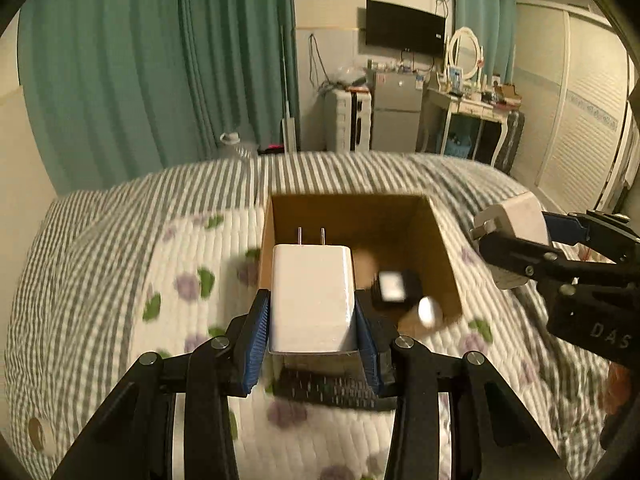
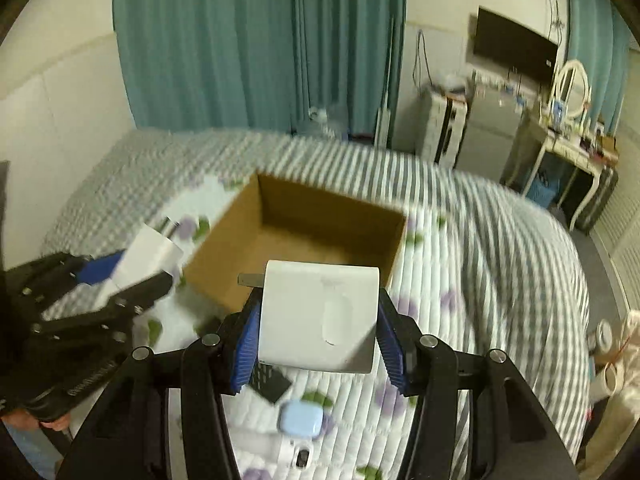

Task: Organize rigid objects
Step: 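Lower the white charger into the box with the left tool and release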

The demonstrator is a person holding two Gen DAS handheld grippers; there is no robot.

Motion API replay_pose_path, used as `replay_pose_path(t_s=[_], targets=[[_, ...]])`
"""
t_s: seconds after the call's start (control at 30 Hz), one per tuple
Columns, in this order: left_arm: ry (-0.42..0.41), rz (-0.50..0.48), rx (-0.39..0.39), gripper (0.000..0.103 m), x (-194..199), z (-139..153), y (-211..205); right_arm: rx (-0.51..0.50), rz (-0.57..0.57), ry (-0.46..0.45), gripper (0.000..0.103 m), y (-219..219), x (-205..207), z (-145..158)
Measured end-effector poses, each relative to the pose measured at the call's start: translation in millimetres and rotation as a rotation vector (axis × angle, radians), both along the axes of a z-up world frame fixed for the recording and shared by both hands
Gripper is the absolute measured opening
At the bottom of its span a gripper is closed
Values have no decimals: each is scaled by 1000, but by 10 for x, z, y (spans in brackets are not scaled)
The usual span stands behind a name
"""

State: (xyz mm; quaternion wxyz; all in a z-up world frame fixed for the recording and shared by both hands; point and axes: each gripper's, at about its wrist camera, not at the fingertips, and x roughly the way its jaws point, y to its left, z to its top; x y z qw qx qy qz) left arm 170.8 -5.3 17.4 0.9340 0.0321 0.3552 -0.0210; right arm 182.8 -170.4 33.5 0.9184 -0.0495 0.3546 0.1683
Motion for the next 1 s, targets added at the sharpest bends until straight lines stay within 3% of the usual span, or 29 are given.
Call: replay_pose_path(t_s=[0.23,0.43,0.57,0.83,0.93,1.0], targets=[[-16,0,12,41,545,-43,-17,50,-26,-37,52,0,448,74],[33,-37,30,41,983,-387,-141,38,-40,-4,52,-35,947,-302],[104,-55,38,41,1195,-763,-189,47,-50,36,52,-104,1166,-622],[172,-54,62,41,1290,-1197,-201,44,-55,91,52,-130,1370,-1044],[151,-53,55,46,1268,-1181,-187,51,-59,96,52,-129,1388,-1048],[144,-45,54,70,1240,-1081,-170,54,-59,90,52,-120,1376,-1013]])
